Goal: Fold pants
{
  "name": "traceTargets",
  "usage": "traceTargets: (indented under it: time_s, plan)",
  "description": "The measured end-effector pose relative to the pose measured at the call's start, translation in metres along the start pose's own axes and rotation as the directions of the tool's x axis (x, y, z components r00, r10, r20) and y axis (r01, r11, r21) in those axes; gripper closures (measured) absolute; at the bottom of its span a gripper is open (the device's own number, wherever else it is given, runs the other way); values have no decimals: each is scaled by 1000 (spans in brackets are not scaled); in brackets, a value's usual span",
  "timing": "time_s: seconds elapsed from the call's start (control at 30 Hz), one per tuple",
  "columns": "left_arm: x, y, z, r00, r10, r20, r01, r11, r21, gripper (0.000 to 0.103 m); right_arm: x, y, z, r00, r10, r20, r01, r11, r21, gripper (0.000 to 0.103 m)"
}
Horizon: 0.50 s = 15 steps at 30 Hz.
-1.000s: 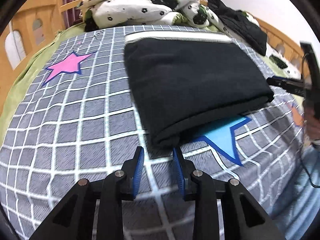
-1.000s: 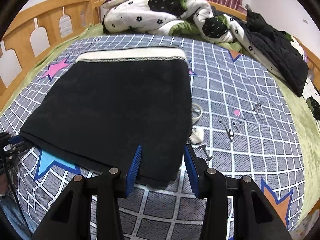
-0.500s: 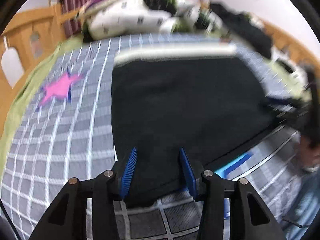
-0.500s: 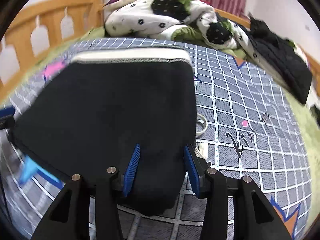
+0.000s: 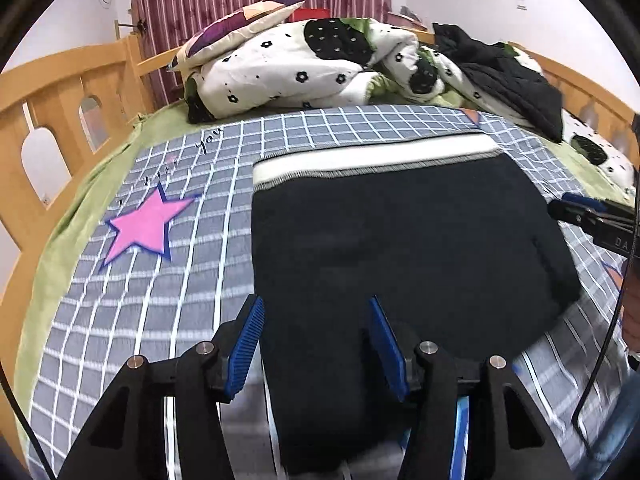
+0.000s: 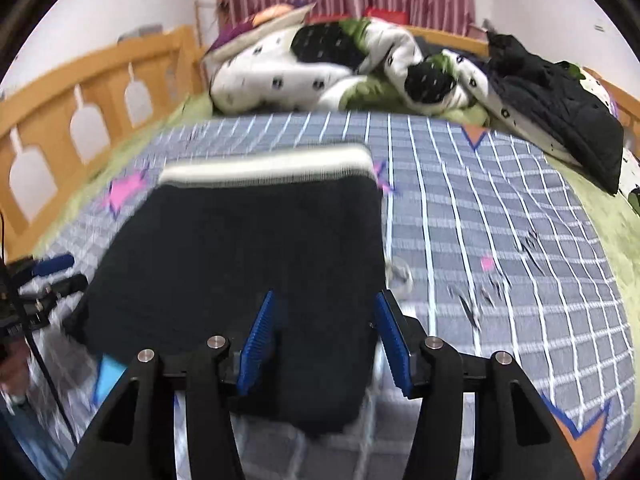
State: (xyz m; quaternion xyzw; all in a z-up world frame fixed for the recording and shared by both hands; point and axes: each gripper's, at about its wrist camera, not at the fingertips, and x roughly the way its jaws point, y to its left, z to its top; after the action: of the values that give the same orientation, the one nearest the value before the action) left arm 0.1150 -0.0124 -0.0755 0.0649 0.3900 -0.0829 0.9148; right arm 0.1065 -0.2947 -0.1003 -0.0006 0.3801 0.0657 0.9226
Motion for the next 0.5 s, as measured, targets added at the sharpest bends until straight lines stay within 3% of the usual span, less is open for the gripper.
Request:
traceTargets:
  time_s: [0.27, 0.4, 0.5]
  plan:
    - [55, -6, 58, 999, 53, -9, -53, 999, 3, 51, 54, 15, 71, 985, -147, 87, 150, 988, -22, 51]
    - [80, -3, 77, 996, 86, -11, -85, 996, 8, 51, 100, 6, 92, 988, -149, -32, 148, 989, -17, 55]
    - [103, -2, 81, 994, 104, -32, -104, 994, 20, 51, 120, -12, 85, 990, -131, -45, 133, 991, 27, 55]
